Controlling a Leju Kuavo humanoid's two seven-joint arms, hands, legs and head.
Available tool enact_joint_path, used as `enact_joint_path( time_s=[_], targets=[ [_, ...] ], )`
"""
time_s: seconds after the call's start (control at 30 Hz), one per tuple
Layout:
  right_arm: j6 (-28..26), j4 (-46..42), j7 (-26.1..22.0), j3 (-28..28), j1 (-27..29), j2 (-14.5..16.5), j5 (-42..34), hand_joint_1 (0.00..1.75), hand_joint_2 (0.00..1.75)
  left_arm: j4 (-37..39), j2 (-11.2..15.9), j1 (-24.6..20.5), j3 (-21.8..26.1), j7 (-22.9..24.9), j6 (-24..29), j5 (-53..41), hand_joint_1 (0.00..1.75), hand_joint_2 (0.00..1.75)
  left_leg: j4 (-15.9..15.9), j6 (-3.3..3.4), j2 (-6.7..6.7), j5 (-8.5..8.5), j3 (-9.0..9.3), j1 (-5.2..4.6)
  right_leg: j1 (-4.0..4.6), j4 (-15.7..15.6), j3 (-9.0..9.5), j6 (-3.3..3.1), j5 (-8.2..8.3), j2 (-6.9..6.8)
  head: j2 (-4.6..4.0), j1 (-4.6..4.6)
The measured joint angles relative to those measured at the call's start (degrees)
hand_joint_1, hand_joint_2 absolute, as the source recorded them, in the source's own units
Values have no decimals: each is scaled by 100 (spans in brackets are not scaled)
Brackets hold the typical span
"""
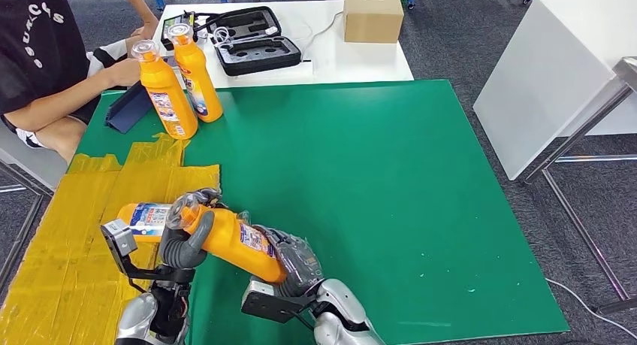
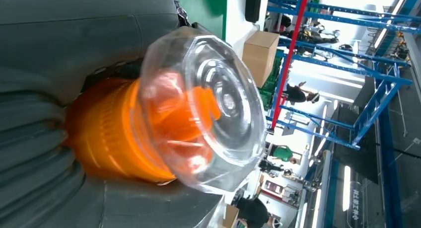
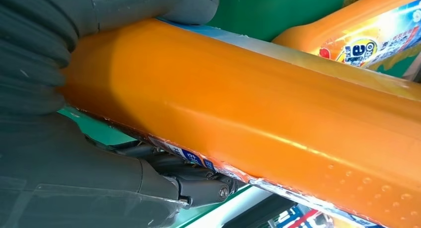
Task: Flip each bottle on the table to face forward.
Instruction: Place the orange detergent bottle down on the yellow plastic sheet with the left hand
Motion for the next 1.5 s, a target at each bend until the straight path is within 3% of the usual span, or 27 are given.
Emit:
enact_joint_path(
  time_s=[0.9,0.93,1.03,1.07,1.5],
  targets=[
    [-11,-46,-132,-10,34,-2,-273,175,175,0,0,3,9,-60,-62,-71,175,175,0,0,0,0,0,0,0,0,0,0,0,0,0,0],
    [-11,-97,-147,-15,49,-5,-317,175,175,0,0,-2,-1,-78,-80,-87,166,175,0,0,0,0,0,0,0,0,0,0,0,0,0,0],
    [-8,-270,-191,-34,99,-14,-440,175,175,3,1,-21,-50,-114,-127,-152,35,175,0,0,0,0,0,0,0,0,0,0,0,0,0,0],
    [-8,-329,-207,-41,112,-15,-480,175,175,8,2,-25,-80,-119,-142,-174,0,175,0,0,0,0,0,0,0,0,0,0,0,0,0,0],
    [-117,-970,-393,75,126,-11,-832,175,175,298,76,-59,-533,-98,-435,71,0,175,0,0,-2,0,-2,0,0,0,2,0,0,-1,0,2]
  ],
)
